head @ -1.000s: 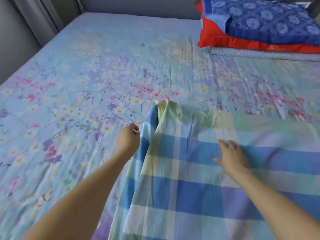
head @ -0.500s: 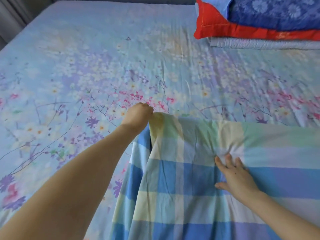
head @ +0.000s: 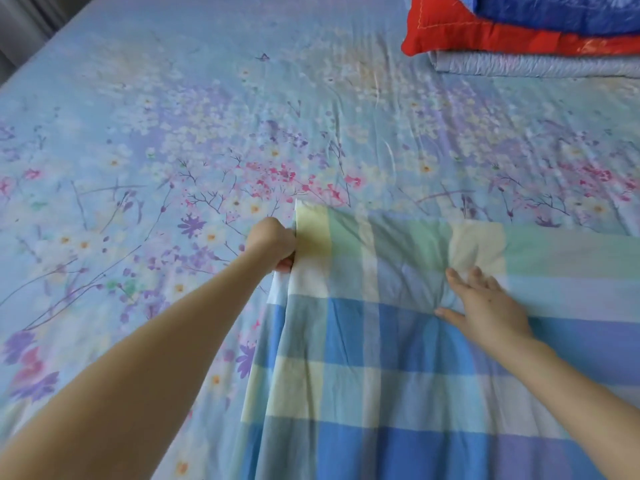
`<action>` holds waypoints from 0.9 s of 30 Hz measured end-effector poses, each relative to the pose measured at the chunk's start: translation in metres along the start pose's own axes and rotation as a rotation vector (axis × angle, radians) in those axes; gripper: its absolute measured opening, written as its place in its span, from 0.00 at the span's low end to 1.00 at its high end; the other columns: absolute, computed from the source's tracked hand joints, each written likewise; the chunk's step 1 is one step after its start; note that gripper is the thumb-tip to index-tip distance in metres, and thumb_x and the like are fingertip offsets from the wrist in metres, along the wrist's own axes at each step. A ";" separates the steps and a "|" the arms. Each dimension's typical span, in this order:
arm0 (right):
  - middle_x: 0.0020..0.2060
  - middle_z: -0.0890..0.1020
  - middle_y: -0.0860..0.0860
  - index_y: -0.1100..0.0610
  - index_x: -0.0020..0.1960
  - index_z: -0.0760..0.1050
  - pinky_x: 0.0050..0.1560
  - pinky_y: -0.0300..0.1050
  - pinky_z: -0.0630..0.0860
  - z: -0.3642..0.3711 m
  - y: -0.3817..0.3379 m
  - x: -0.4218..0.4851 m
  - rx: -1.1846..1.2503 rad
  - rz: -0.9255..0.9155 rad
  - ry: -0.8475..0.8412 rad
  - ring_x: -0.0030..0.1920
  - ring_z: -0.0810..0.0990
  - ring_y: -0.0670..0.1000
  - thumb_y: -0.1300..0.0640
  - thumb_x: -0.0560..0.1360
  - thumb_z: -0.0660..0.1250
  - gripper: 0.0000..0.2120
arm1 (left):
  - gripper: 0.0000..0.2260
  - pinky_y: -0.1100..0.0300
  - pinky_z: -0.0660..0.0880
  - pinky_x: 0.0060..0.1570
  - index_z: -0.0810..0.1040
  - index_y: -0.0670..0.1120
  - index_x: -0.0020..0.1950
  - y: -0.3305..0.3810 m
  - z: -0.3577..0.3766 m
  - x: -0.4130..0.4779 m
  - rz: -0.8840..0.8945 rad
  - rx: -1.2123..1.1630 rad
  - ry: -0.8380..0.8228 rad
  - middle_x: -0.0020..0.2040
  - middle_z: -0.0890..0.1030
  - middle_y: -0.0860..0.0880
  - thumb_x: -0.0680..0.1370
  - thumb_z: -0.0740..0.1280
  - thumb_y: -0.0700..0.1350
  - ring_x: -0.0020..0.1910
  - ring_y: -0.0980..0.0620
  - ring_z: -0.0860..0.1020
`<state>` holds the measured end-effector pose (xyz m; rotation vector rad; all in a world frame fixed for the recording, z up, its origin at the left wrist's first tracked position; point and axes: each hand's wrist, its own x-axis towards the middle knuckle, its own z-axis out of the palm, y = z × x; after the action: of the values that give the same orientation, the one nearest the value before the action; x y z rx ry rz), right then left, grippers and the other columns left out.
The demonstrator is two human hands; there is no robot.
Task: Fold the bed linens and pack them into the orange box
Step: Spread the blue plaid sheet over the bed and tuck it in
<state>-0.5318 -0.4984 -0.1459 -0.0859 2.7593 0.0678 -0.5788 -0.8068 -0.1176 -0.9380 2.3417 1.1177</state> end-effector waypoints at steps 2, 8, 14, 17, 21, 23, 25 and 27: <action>0.74 0.57 0.60 0.49 0.76 0.51 0.65 0.49 0.66 -0.003 -0.001 0.000 -0.032 -0.005 -0.014 0.70 0.63 0.61 0.37 0.75 0.59 0.35 | 0.18 0.57 0.77 0.30 0.73 0.39 0.36 -0.014 0.000 -0.004 0.051 0.012 0.017 0.25 0.78 0.44 0.81 0.57 0.48 0.27 0.45 0.77; 0.72 0.59 0.61 0.51 0.76 0.52 0.65 0.47 0.65 -0.007 -0.006 -0.001 -0.083 0.003 -0.047 0.68 0.64 0.61 0.37 0.76 0.59 0.35 | 0.13 0.63 0.74 0.30 0.74 0.42 0.40 -0.009 -0.009 -0.015 -0.109 -0.408 -0.356 0.33 0.74 0.47 0.79 0.64 0.51 0.30 0.52 0.73; 0.73 0.56 0.62 0.50 0.76 0.51 0.66 0.48 0.63 -0.007 -0.006 0.000 -0.076 0.007 -0.067 0.70 0.62 0.62 0.37 0.76 0.59 0.35 | 0.05 0.56 0.81 0.35 0.79 0.41 0.44 0.002 0.000 -0.032 -0.210 -0.651 -0.719 0.35 0.83 0.46 0.76 0.67 0.42 0.32 0.51 0.82; 0.73 0.56 0.61 0.50 0.76 0.51 0.66 0.48 0.64 -0.005 -0.006 0.001 -0.088 0.014 -0.065 0.69 0.62 0.62 0.37 0.76 0.58 0.35 | 0.05 0.57 0.81 0.32 0.79 0.39 0.43 0.000 -0.002 -0.032 -0.218 -0.757 -0.720 0.35 0.83 0.45 0.76 0.65 0.39 0.31 0.51 0.82; 0.73 0.56 0.61 0.49 0.76 0.52 0.67 0.48 0.63 -0.007 -0.006 0.000 -0.091 0.013 -0.062 0.69 0.62 0.62 0.37 0.76 0.59 0.35 | 0.08 0.61 0.78 0.39 0.78 0.39 0.39 0.004 -0.014 -0.013 -0.235 -0.879 -0.549 0.30 0.79 0.47 0.76 0.67 0.41 0.30 0.53 0.78; 0.74 0.56 0.60 0.48 0.76 0.52 0.67 0.48 0.63 -0.010 -0.006 -0.001 -0.061 0.012 -0.075 0.70 0.62 0.61 0.37 0.76 0.59 0.35 | 0.14 0.64 0.71 0.38 0.75 0.41 0.32 0.010 -0.019 -0.004 -0.266 -0.930 -0.462 0.21 0.71 0.50 0.77 0.67 0.44 0.22 0.57 0.69; 0.74 0.56 0.59 0.47 0.76 0.52 0.67 0.48 0.63 -0.013 -0.005 -0.003 -0.027 0.008 -0.089 0.70 0.62 0.60 0.37 0.75 0.60 0.34 | 0.16 0.66 0.70 0.33 0.73 0.42 0.29 0.018 -0.020 -0.003 -0.280 -0.940 -0.376 0.20 0.69 0.50 0.76 0.68 0.45 0.18 0.56 0.67; 0.74 0.57 0.58 0.46 0.76 0.53 0.66 0.47 0.65 -0.018 -0.005 -0.007 -0.033 -0.006 -0.104 0.70 0.63 0.59 0.38 0.76 0.59 0.33 | 0.14 0.64 0.73 0.27 0.72 0.42 0.32 0.026 -0.022 -0.006 -0.158 -0.849 -0.185 0.26 0.72 0.48 0.75 0.70 0.43 0.21 0.53 0.72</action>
<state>-0.5314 -0.5039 -0.1266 -0.0962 2.6548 0.1129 -0.5939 -0.8097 -0.0863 -1.1789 1.5824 2.0721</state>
